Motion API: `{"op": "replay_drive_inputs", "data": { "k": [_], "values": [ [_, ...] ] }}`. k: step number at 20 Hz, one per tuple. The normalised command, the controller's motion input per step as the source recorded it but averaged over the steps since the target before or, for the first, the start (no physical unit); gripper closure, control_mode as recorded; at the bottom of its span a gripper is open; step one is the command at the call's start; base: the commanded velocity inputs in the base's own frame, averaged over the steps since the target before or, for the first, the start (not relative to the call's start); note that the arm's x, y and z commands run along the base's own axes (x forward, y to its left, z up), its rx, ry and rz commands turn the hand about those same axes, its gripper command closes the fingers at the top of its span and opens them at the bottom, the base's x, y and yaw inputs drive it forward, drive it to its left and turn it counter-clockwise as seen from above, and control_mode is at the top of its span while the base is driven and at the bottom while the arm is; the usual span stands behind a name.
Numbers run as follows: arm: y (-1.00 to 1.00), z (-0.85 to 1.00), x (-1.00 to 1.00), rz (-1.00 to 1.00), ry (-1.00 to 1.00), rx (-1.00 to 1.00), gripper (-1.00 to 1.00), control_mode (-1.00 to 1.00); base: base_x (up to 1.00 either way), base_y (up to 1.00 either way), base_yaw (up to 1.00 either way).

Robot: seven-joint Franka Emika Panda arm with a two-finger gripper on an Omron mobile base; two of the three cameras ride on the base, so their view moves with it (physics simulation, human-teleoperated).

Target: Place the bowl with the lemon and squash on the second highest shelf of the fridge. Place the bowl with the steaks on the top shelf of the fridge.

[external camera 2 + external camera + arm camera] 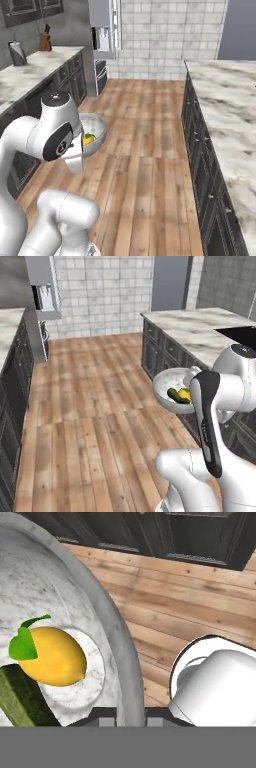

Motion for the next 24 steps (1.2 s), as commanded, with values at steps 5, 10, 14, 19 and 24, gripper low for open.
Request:
{"op": "replay_drive_inputs", "data": {
  "k": [5, 10, 14, 19, 24],
  "values": [
    [0.00, 0.00, 0.00, 0.00, 0.00, 0.00, 1.00, 1.00, 1.00, -0.55, -0.04],
    [0.00, 0.00, 0.00, 0.00, 0.00, 0.00, 1.00, 1.00, 1.00, -0.20, -0.01],
    [0.00, 0.00, 0.00, 0.00, 0.00, 0.00, 1.00, 1.00, 1.00, 0.00, 0.00],
    [0.00, 0.00, 0.00, 0.00, 0.00, 0.00, 1.00, 1.00, 1.00, 0.00, 0.00],
    [0.00, 0.00, 0.00, 0.00, 0.00, 0.00, 1.00, 1.00, 1.00, 0.00, 0.00]
  ]
}}
